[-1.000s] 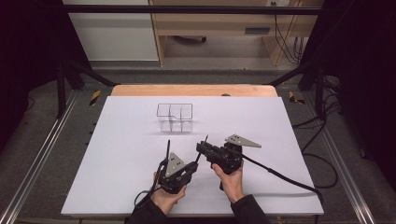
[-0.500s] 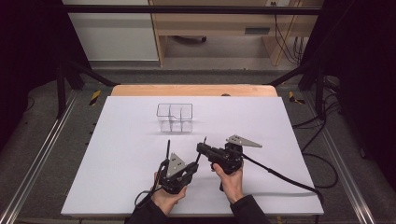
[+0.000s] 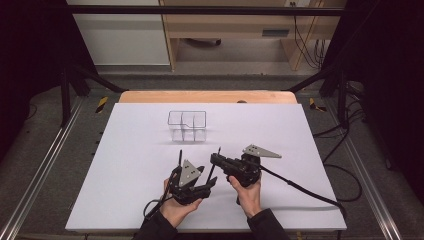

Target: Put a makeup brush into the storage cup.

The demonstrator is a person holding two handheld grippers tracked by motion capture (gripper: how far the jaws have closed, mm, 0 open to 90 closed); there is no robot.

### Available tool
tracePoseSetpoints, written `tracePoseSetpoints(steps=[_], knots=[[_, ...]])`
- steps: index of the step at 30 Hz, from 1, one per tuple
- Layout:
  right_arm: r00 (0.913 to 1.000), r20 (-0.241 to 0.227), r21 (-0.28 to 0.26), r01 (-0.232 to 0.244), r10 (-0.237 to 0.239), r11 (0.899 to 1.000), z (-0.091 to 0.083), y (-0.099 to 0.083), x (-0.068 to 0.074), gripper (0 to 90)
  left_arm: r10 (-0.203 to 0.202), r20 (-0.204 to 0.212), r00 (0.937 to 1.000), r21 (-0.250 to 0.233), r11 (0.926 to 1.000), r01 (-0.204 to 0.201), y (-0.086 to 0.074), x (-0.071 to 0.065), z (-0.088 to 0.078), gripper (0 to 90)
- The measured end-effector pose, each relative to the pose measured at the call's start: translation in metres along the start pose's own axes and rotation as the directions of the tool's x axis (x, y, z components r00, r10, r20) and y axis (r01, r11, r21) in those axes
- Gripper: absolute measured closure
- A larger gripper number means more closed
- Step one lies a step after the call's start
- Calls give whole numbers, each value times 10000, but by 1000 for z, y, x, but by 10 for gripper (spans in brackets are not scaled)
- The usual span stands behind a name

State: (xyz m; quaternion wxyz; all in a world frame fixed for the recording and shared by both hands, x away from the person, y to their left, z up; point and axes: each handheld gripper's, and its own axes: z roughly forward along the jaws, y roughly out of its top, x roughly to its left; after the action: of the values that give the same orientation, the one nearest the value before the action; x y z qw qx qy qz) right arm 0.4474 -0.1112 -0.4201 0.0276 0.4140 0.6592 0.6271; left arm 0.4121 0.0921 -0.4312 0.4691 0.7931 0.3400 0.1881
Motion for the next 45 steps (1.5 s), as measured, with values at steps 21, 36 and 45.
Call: tracePoseSetpoints(steps=[21, 36, 45], knots=[[9992, -175, -9, 360, -360, 9994, -2, 2, 3, 840, 41, 23, 10000, -206, 9998, -41, 21, -5, 4, 623], [9986, -217, 44, 474, -473, 9989, -1, 1, 5, 840, -85, 15, 10000, -229, 9997, 85, 23, -4, 1, 820], [9982, -204, 26, 570, -569, 9984, -1, 2, 6, 836, -137, 23, 9999, -276, 9995, 138, 23, -4, 1, 826]])
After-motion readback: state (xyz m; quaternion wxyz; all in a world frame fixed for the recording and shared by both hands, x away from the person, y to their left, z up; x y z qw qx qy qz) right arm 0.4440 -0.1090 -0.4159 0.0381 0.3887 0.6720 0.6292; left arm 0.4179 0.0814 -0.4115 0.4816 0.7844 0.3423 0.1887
